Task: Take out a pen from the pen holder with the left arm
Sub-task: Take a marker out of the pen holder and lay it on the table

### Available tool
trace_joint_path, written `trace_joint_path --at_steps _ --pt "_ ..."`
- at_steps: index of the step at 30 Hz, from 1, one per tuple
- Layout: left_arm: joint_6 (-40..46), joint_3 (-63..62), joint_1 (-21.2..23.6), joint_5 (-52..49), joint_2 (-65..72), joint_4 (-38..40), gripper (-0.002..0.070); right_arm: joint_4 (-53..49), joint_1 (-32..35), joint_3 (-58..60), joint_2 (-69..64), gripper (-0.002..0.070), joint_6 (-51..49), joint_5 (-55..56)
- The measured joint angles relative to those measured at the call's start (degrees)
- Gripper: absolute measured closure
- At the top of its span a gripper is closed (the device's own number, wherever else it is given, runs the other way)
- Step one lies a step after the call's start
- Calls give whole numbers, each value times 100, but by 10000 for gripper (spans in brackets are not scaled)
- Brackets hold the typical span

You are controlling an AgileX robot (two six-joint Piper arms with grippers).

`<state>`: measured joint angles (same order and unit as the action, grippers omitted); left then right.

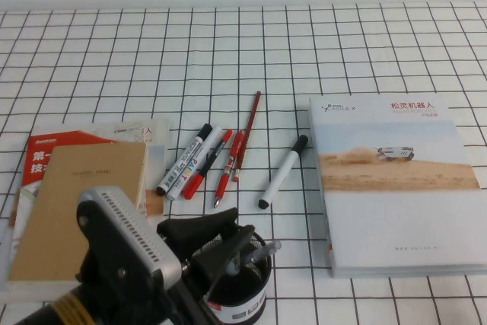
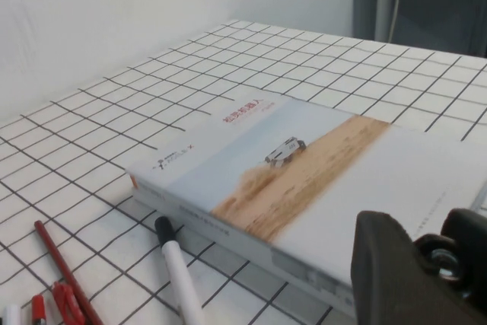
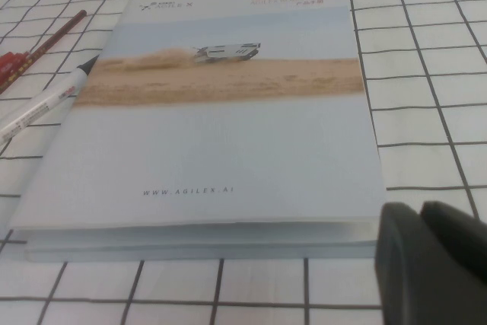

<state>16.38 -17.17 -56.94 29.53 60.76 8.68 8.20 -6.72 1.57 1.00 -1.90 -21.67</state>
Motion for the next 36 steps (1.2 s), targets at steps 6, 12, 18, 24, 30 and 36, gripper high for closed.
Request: trace_joint_path --at_steps 6,12,18,24,30,36 --pt "0 -1028 0 -1673 -454 0 567 0 0 0 0 691 0 0" --pt "0 -2268 0 -3590 -491 -11 567 0 0 0 0 691 0 0" --pt "-155 -3180 184 -4708 -408 -107 567 0 0 0 0 691 0 0" --pt "-425 -4065 990 -5888 218 -214 568 0 0 0 0 691 0 0" --pt "-490 -5202 2014 -7145 1254 -227 568 0 0 0 0 691 0 0" --pt "-536 -6512 2573 -8360 2717 -271 568 0 0 0 0 691 0 0"
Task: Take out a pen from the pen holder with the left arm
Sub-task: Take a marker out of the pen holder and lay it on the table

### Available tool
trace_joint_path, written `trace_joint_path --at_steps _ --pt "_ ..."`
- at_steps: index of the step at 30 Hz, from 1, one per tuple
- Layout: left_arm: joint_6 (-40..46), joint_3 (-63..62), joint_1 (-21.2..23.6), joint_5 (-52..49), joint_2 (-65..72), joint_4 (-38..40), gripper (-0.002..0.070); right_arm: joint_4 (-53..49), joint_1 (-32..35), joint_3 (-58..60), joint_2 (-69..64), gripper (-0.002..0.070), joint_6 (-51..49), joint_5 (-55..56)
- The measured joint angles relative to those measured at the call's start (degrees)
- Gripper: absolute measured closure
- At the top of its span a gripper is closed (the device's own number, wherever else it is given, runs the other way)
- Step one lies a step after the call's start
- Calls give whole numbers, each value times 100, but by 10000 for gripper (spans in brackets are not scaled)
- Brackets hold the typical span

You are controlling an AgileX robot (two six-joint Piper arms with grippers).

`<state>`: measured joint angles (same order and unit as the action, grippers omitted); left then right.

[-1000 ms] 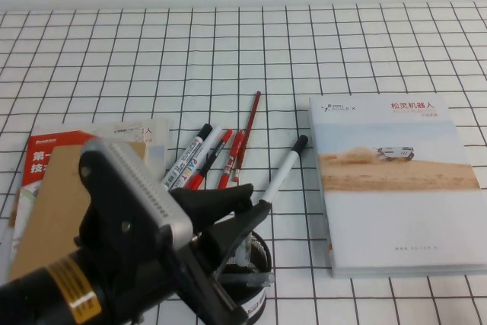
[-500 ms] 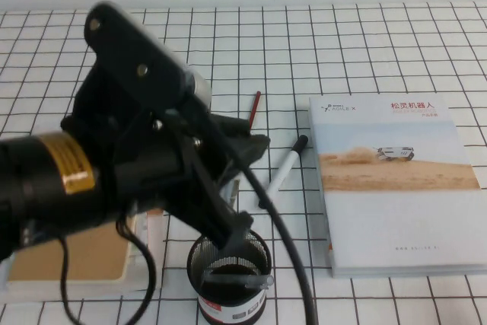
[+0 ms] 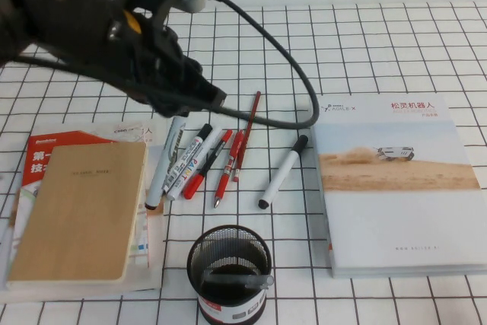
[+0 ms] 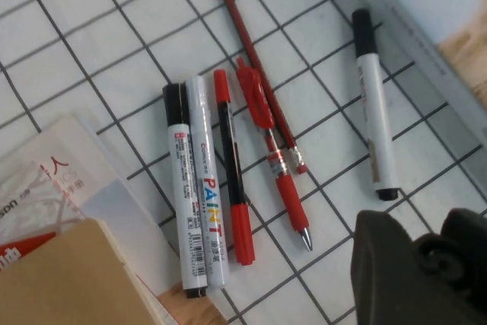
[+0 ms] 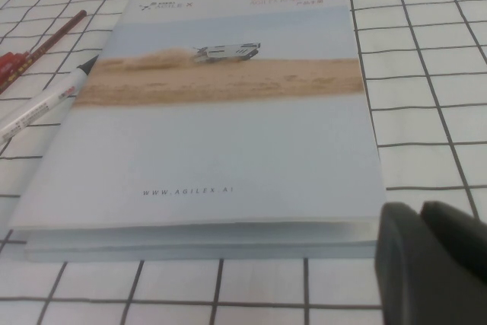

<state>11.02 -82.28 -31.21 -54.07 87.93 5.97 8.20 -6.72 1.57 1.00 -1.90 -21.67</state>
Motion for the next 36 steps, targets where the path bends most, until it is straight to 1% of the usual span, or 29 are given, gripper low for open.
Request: trace_joint_path --at_steps 13,17,22,27,36 --pt "-13 -2257 -2 -1064 2692 21 568 0 0 0 0 691 0 0" --pt "-13 -2955 -24 -1329 3298 230 568 0 0 0 0 691 0 0" --pt "-13 -3716 -113 -1577 3927 304 568 0 0 0 0 691 0 0" --pt "-13 -4102 -151 -1632 4328 492 568 0 0 0 0 691 0 0" --pt "9 -4196 -186 -1467 4719 504 570 0 0 0 0 691 0 0"
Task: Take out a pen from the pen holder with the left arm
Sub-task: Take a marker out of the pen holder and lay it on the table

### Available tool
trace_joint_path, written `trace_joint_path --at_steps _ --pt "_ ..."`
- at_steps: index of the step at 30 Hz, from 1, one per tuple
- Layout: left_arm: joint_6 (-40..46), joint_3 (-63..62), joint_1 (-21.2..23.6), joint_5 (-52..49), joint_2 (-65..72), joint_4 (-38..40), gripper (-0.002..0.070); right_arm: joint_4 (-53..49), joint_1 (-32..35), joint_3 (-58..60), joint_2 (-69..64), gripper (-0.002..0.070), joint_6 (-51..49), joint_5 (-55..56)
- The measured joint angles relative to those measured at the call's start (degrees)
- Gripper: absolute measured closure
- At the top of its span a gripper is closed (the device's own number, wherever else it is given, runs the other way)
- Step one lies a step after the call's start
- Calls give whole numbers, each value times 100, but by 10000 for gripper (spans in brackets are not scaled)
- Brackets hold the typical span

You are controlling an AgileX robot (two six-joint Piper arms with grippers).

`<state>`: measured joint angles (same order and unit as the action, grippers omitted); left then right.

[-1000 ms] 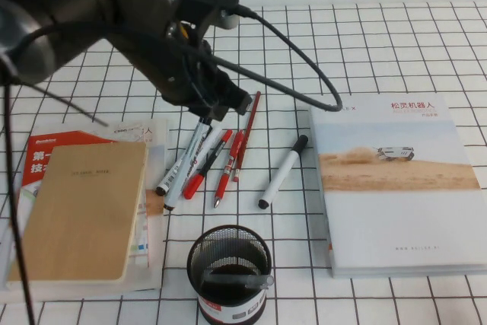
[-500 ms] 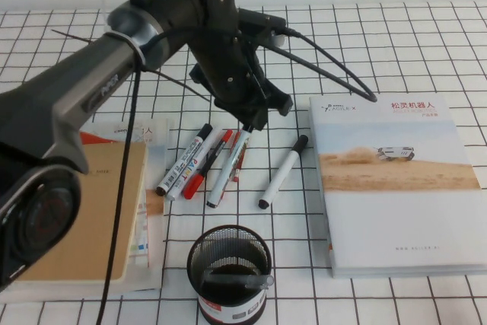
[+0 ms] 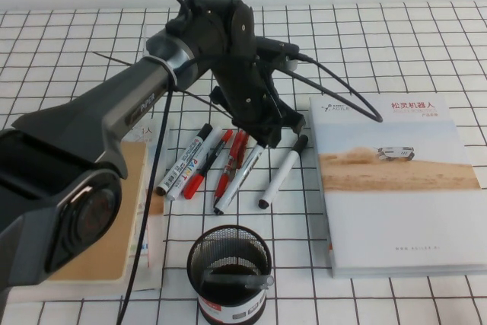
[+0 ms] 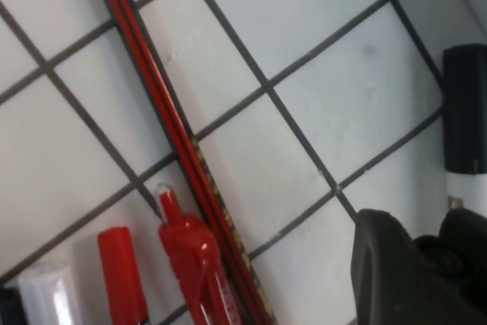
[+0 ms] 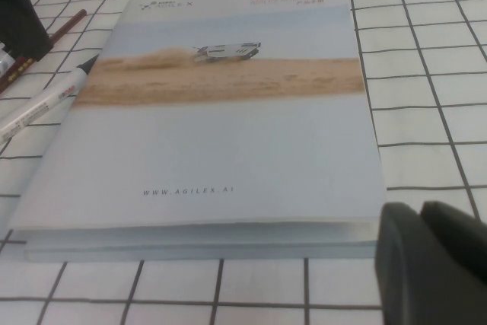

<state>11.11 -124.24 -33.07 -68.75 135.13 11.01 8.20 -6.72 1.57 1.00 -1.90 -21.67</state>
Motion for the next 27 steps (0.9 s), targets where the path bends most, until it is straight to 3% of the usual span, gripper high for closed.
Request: trace_joint_path --at_steps 12,21,27 --pt "117 0 0 297 85 0 554 0 0 0 0 691 0 0" --pt "121 0 0 335 71 0 342 0 0 0 0 691 0 0" --pt "121 300 0 424 -488 -147 315 0 0 0 0 691 0 0"
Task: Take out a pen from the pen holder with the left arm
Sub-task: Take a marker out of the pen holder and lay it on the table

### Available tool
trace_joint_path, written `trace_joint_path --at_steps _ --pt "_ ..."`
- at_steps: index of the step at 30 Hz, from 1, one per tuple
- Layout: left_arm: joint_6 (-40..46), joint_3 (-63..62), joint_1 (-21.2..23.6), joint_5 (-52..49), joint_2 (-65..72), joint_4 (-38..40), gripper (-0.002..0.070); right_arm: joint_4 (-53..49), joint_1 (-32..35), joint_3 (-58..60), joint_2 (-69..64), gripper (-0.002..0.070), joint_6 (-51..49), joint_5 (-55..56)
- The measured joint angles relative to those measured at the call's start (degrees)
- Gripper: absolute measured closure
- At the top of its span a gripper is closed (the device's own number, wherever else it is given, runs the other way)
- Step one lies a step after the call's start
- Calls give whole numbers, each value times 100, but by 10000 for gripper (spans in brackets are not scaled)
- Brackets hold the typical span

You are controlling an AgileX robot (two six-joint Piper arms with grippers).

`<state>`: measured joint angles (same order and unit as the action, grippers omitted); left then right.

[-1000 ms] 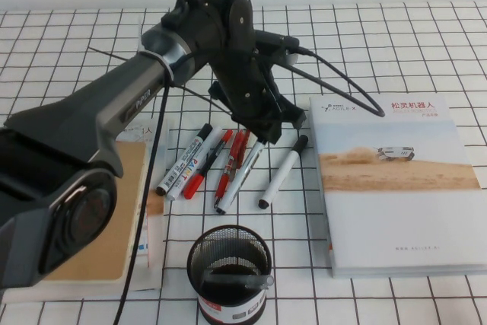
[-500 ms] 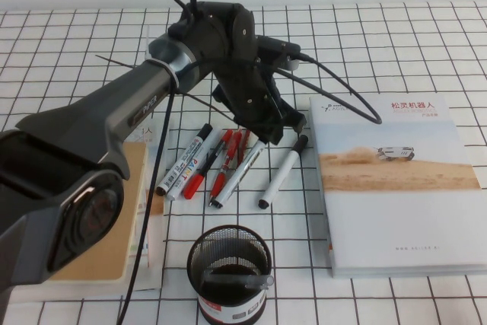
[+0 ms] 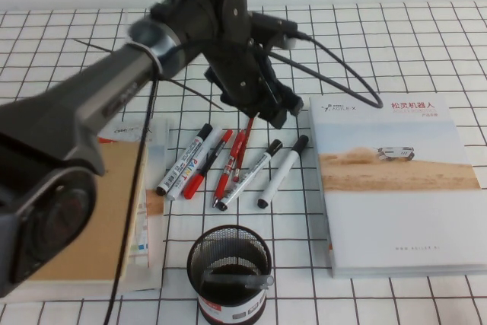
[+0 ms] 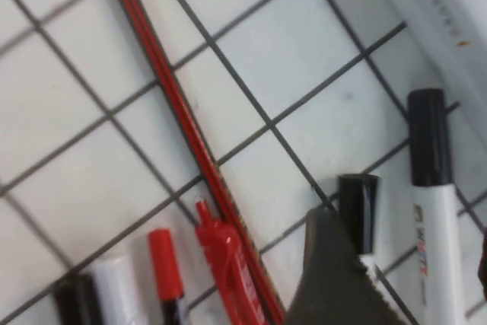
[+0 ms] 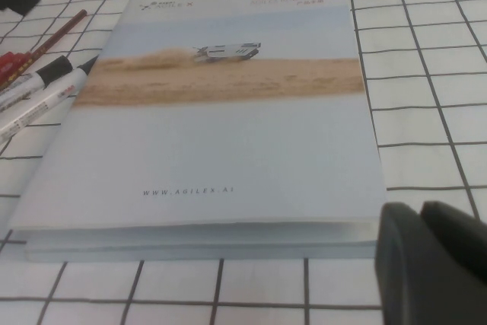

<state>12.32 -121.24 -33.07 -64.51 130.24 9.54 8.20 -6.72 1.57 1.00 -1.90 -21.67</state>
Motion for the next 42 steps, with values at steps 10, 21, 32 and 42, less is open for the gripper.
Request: trace_joint_path --at_steps 10,21,32,42 --pt "140 2474 0 1538 -2536 -58 645 0 0 0 0 692 0 0" --pt "153 6030 0 3712 -5610 -58 675 0 0 0 0 691 0 0" --pt "-56 8437 0 4384 -8359 -58 675 0 0 0 0 691 0 0" --pt "-8 9342 0 3950 -9058 -263 675 0 0 0 0 691 0 0"
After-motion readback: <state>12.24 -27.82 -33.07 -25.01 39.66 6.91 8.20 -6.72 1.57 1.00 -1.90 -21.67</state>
